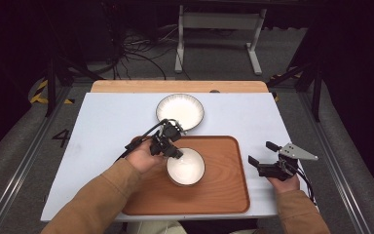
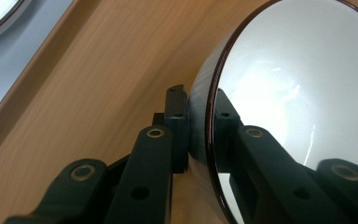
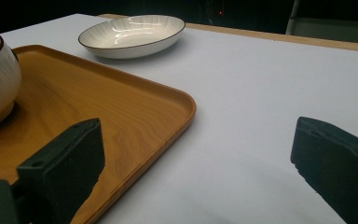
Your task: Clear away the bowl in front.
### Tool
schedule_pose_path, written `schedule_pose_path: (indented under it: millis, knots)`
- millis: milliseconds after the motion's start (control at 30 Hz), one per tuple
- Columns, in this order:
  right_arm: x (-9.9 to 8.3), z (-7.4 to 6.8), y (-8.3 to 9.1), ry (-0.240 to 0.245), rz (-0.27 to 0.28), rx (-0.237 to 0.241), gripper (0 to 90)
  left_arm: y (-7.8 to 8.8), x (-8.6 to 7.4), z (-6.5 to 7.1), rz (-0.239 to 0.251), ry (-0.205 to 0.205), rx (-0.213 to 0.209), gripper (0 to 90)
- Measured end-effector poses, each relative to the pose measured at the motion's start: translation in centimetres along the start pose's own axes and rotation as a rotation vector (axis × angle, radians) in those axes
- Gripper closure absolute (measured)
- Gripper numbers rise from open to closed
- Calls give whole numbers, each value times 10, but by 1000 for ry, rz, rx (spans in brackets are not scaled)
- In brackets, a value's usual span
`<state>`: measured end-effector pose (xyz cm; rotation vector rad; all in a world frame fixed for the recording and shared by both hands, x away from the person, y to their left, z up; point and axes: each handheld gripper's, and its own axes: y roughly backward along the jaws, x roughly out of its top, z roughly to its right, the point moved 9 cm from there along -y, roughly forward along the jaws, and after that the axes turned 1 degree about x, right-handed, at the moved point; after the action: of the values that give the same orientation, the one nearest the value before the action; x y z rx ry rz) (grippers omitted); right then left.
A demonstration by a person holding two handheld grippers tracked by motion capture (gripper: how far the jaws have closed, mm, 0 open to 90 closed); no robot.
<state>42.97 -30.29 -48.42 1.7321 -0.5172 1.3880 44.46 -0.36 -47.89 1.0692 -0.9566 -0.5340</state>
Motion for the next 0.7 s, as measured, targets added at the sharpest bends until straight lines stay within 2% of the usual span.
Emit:
schedule_pose_path:
  millis: [133,167,233,300,333,400,433,533,600,633,700]
  knots:
    - [0,0,0,-2,0,1,33,0,0,-3,1,3,16,799]
    - [0,0,0,-2,0,1,33,1,0,-3,10,14,-9,795]
    - [0,0,0,-2,0,1,33,1,0,-3,12,10,-12,786]
    - [0,0,0,-2,-2,3,33,2,0,-1,18,-1,-18,735]
    - [0,0,0,-2,-2,2,33,2,1,1,23,12,-22,699]
    - [0,0,0,-3,-1,3,33,2,1,2,27,8,-26,656]
    - [0,0,0,-3,-1,4,33,4,1,3,32,-7,-33,656]
    - [0,0,0,-1,-2,2,33,9,2,4,66,-3,-31,633]
    - [0,0,0,1,-2,2,33,13,3,4,92,-16,-35,605]
    - [0,0,0,1,-2,2,33,16,3,4,109,-5,-30,605]
    - [0,0,0,2,-3,3,34,22,4,4,143,-25,-24,563]
